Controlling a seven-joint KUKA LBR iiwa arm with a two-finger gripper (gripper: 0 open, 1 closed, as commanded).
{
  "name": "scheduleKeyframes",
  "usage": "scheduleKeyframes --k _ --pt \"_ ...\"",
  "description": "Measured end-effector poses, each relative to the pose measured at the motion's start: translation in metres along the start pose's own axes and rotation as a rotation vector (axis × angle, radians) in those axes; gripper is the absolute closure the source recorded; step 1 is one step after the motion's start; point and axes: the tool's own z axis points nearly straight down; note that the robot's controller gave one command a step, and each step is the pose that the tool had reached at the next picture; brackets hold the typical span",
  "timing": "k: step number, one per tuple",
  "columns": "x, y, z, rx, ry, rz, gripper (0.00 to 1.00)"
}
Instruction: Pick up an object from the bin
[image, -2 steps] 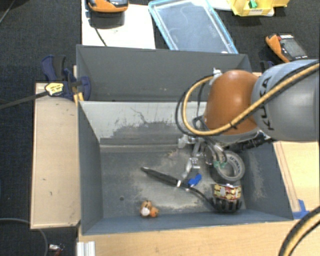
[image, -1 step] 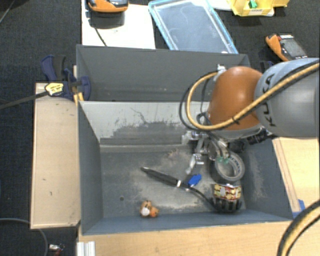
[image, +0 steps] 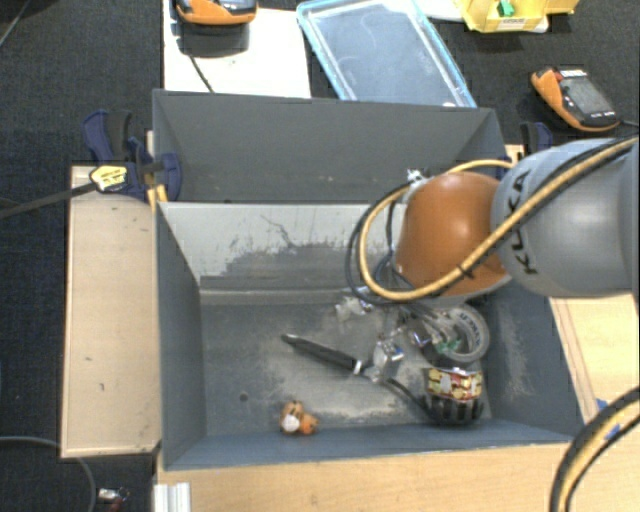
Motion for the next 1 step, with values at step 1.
scheduleKeyframes --k 1 --pt "-0.0228 -0.0742 0.044 0.004 -0.009 0.129 1.0"
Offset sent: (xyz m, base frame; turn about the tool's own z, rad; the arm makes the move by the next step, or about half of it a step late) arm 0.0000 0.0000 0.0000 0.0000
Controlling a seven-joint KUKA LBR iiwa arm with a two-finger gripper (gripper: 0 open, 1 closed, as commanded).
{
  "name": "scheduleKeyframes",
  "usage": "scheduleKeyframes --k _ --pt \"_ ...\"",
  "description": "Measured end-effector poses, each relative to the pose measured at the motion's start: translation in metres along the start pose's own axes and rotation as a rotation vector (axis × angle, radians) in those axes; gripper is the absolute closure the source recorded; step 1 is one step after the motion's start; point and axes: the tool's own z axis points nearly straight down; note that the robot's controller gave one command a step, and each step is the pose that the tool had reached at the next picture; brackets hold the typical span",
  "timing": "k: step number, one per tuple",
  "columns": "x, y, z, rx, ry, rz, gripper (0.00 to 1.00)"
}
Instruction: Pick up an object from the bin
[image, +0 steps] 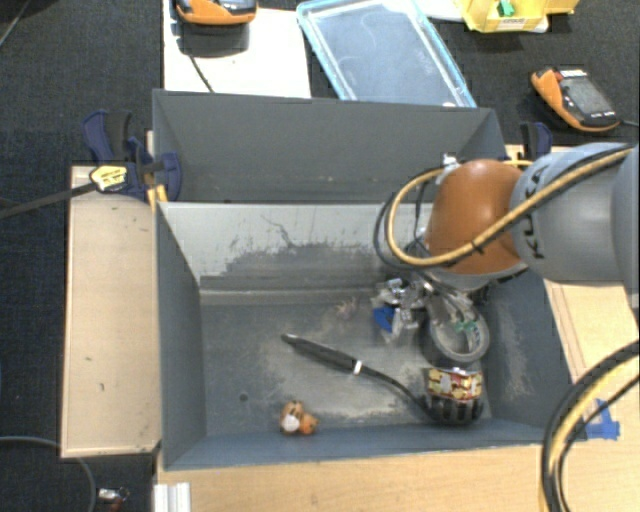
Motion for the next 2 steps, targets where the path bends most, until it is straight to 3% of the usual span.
scheduleKeyframes --k 1,2 --pt "0.0 0.0 0.0 0.0 0.0 0.0 1.0" --pt "0.014 0.011 -0.086 -0.001 0.003 -0.007 1.0"
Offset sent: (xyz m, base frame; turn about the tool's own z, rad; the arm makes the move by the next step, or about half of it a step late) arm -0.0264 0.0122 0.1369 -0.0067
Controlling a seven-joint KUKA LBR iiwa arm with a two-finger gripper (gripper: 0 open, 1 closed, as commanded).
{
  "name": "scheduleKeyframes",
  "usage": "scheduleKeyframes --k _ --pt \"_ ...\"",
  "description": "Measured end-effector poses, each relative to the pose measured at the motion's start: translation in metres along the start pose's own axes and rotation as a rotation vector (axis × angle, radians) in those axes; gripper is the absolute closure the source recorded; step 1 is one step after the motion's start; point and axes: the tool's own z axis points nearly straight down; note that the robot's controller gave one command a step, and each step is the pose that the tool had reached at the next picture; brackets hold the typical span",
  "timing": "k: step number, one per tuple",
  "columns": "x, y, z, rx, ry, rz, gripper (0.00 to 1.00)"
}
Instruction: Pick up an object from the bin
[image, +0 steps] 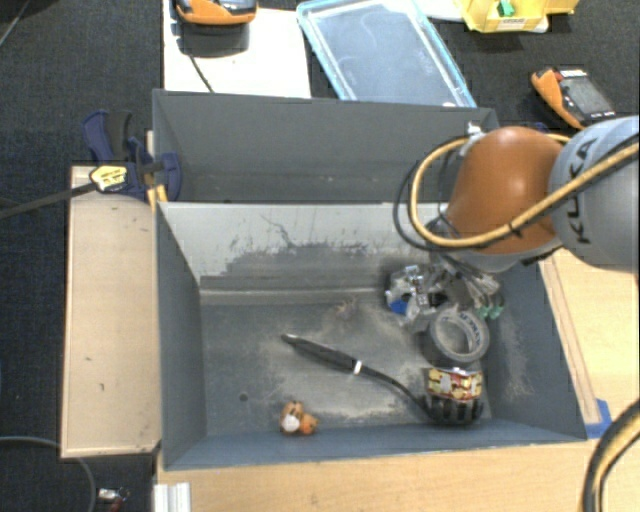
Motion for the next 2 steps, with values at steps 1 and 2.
scheduleKeyframes --k 1,2 --pt "0.019 0.003 -0.044 -0.001 0.004 0.007 1.0" --pt "0.013 0.013 -0.065 0.002 -0.005 -0.044 1.0"
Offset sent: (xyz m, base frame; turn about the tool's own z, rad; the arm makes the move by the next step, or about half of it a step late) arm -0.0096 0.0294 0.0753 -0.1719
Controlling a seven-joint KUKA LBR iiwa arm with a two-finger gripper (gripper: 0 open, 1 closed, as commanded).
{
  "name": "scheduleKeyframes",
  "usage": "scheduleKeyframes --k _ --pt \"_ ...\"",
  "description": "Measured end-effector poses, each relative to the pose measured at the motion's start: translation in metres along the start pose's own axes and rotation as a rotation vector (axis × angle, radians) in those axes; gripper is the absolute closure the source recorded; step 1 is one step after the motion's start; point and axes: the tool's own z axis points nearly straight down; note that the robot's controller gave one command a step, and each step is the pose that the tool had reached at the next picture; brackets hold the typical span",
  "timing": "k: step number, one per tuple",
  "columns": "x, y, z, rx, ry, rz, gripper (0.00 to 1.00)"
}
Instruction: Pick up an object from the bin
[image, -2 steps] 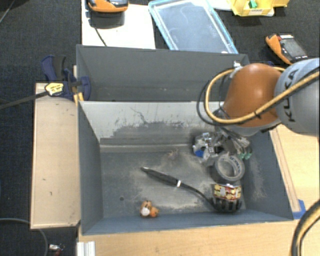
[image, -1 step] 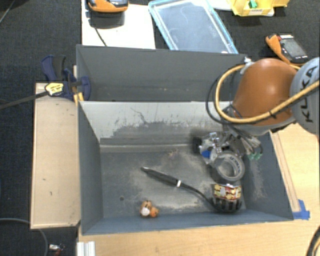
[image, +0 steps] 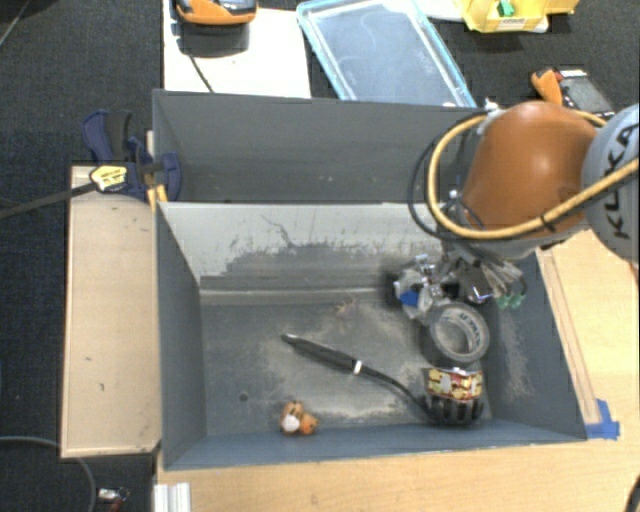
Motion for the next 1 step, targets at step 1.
scheduleKeyframes --k 1 --pt "0.0081 0.0063 -0.0035 -0.002 -0.001 -0.118 1.0"
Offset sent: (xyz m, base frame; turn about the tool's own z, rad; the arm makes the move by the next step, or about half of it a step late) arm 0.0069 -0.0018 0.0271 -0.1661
